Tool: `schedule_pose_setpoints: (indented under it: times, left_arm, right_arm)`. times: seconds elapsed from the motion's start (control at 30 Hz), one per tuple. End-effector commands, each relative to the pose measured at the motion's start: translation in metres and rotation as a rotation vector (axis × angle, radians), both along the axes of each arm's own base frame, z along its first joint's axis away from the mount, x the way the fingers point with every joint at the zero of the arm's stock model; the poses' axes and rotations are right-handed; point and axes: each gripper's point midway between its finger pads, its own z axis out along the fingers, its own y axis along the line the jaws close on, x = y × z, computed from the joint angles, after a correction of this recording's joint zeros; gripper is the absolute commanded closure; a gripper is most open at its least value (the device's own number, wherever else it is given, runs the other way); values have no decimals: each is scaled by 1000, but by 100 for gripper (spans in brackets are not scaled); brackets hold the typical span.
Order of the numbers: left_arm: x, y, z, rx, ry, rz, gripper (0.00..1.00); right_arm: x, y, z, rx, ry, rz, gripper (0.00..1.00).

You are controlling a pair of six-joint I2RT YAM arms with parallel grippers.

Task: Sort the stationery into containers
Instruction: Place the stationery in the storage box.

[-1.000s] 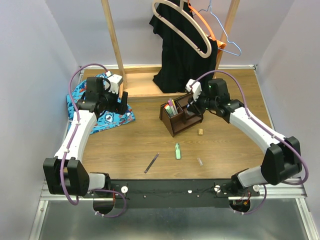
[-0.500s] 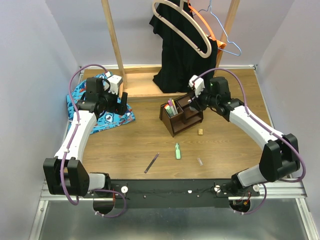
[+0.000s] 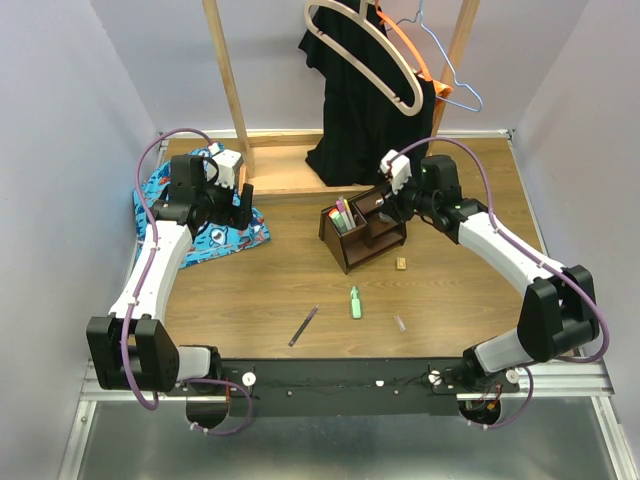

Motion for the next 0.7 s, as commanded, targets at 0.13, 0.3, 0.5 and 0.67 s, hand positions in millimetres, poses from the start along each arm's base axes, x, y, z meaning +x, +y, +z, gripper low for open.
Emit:
schedule_pose_setpoints:
  times: [0.13, 0.3, 0.5, 0.67]
  left_arm:
    - [1, 2, 7, -18, -24, 13, 1]
    - [1, 1, 7, -21, -25, 11, 1]
    - [0, 1, 7, -22, -27, 10, 1]
    - [0, 2, 6, -19, -23, 13, 1]
  right_arm:
    - [-2, -6, -15, -3, 38, -38, 99]
    - [-2, -9, -20, -6, 44, -62, 93]
    - [-1, -12, -21, -1, 34, -84, 93]
    - [1, -13, -23, 0, 29, -94, 82]
